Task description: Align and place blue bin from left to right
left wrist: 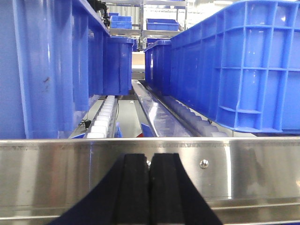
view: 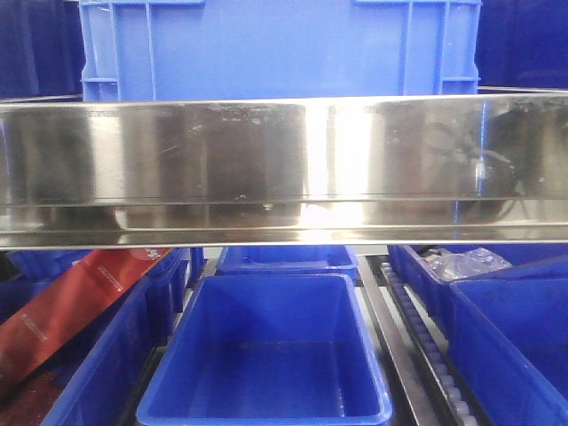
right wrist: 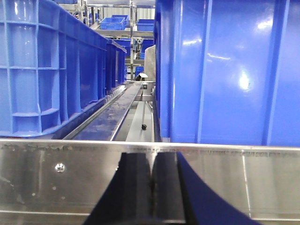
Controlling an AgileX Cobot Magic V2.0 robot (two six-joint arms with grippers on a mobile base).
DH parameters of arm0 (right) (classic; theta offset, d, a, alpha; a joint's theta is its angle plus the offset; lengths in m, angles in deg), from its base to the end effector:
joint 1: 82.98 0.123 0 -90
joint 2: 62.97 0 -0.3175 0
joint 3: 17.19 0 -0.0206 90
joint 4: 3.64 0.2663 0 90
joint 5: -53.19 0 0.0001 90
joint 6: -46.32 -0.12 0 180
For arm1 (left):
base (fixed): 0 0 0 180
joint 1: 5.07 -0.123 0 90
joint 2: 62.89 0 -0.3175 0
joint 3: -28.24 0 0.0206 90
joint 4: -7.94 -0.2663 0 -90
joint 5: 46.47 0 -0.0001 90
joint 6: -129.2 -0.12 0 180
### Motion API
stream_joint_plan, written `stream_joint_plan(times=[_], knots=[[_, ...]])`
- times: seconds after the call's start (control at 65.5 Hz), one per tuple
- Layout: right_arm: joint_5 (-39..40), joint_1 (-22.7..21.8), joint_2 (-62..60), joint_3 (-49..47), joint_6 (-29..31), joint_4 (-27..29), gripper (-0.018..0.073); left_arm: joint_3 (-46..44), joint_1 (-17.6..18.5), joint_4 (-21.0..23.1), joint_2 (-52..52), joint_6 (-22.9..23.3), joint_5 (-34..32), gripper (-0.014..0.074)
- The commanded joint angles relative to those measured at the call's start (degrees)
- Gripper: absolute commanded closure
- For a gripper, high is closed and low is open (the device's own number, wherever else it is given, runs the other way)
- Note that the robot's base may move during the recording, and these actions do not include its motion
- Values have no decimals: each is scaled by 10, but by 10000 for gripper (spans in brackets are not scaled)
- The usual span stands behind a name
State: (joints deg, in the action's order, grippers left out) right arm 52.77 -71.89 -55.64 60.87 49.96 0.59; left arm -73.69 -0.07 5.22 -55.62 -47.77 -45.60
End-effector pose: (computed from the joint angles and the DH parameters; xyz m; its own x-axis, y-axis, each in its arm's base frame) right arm 0.0673 0.0133 0.2141 0.0697 0.0242 -0.9973 -0.1936 0.9810 0.0102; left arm 0.0683 -0.0059 0.2132 0.0654 -0.0112 -0.9978 0.0868 0.9962 -0.0055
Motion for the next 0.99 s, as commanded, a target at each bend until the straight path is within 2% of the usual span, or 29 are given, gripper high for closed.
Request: stream_joint_plan(times=[0.0,0.107,0.199,0.978], knots=[[10,-2,-3,0,0,3,638,0,-10,-4,-3,-1,3,707],[10,-2,-3,0,0,3,638,0,-35,3,-3,-1,3,707],[10,-2,-3,0,0,3,638,0,-49,27,-3,-1,3,707],[10,-2,-3,0,0,3,638,0,-46,37,-3,-1,-2,707]])
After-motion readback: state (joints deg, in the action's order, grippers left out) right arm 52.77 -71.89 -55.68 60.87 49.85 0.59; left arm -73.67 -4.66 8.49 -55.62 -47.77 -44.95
